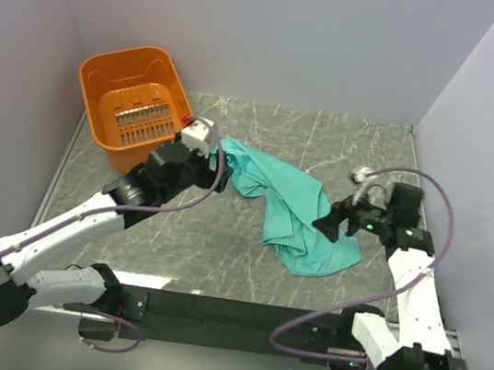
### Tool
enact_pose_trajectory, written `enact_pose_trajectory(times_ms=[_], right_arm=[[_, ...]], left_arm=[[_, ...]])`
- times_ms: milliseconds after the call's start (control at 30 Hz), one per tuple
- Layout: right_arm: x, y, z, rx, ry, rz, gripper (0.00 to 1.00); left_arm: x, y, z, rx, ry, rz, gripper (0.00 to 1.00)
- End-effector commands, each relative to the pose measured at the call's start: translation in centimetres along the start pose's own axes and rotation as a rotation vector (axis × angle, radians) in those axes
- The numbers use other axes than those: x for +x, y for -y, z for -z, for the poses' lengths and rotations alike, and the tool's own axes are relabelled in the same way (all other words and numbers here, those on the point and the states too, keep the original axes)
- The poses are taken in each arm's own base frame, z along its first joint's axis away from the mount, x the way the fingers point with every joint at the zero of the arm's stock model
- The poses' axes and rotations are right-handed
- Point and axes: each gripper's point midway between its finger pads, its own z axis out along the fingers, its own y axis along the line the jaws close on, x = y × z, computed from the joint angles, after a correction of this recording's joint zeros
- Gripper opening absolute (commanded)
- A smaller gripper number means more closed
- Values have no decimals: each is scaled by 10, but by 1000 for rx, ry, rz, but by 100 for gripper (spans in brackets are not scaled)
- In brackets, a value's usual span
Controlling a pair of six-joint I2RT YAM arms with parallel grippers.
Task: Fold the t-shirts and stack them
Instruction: Move the tshirt to the center of the board
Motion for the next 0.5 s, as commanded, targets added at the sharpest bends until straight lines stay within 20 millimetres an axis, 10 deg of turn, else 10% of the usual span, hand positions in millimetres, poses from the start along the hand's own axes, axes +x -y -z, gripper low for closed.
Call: enact_pose_trajectory(times_ms=[0,300,467], right_arm=[[9,-18,-21,-61,-119,167,96],[60,-52,-78,-99,-479,340,87],[41,-40,-112,18,-469,155,85]], left_arm=[[9,-25,28,-86,2,-49,82],[3,-45,83,-146,123,-101,84],[5,-47,89,-156,127,-128,84]])
